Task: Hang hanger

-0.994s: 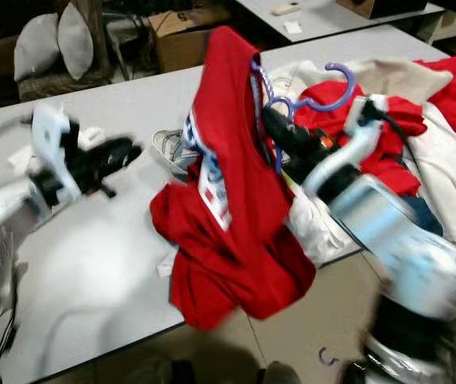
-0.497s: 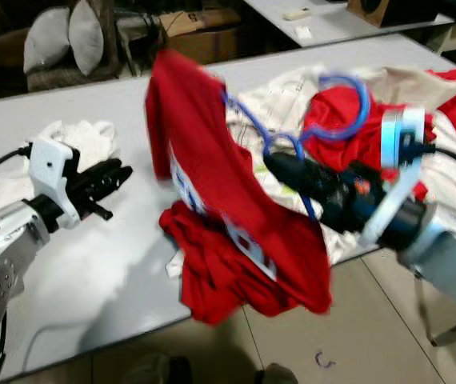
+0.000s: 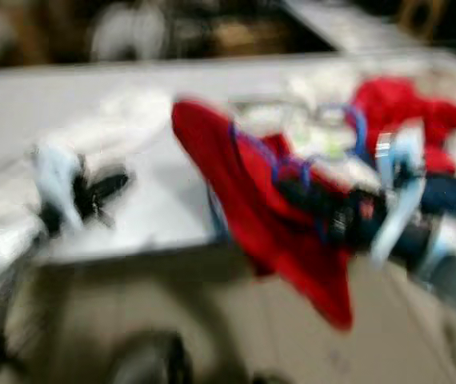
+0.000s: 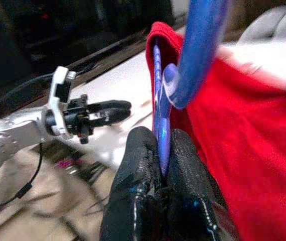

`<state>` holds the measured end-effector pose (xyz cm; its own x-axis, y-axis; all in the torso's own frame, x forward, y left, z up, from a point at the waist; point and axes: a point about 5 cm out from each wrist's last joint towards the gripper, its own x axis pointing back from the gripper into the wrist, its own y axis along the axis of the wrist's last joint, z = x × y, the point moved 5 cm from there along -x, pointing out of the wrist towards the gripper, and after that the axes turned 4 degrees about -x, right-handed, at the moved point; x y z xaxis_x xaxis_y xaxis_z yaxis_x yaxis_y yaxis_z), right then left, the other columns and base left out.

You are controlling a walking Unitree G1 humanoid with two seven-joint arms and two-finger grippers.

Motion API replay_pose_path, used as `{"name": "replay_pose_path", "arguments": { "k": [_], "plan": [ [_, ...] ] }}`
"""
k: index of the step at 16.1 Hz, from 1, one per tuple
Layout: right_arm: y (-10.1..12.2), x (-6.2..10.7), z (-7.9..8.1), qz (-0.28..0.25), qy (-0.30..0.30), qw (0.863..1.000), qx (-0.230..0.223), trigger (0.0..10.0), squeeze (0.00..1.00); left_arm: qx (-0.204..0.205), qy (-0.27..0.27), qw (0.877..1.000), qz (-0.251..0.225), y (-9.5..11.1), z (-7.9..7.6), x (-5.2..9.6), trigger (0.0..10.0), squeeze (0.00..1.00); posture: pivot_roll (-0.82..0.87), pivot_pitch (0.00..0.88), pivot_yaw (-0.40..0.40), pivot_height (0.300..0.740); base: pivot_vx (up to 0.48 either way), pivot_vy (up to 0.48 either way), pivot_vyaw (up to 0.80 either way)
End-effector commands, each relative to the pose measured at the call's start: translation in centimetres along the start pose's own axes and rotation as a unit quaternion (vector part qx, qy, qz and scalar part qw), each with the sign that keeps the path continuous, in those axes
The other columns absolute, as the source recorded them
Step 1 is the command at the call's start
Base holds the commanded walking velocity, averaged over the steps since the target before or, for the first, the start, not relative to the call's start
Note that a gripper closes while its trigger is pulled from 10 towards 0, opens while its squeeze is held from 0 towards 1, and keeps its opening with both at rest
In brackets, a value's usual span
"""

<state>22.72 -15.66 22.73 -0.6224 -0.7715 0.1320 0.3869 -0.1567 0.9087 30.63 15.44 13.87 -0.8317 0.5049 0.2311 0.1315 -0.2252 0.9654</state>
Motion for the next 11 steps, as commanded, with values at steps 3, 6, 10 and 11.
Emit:
{"name": "replay_pose_path", "arguments": {
  "k": [3,6,10,11],
  "plan": [
    [-1.5,1.3,1.3,0.045,0.016,0.999,0.023,10.0,0.00,-0.023,0.005,1.000,-0.004,0.7,0.7,0.3,10.0,0.00,-0.15,0.000,0.054,0.740,0.000,0.000,0.00],
    [-5.2,2.9,2.8,0.121,0.042,0.992,-0.003,10.0,0.00,-0.024,-0.046,0.998,0.022,-0.1,1.0,2.1,10.0,0.00,-0.15,0.000,0.051,0.740,0.000,0.000,0.00],
    [-10.1,3.2,0.3,0.197,-0.034,0.979,-0.027,10.0,0.00,0.005,-0.037,0.999,0.030,-1.9,0.3,1.8,10.0,0.00,-0.15,0.000,0.061,0.740,0.000,0.000,0.00],
    [-12.2,3.1,-0.9,0.213,-0.066,0.975,-0.009,10.0,0.00,0.009,-0.006,0.999,0.031,-3.2,0.4,1.5,10.0,0.00,-0.15,0.000,0.061,0.740,0.000,0.000,0.00]
  ]
}}
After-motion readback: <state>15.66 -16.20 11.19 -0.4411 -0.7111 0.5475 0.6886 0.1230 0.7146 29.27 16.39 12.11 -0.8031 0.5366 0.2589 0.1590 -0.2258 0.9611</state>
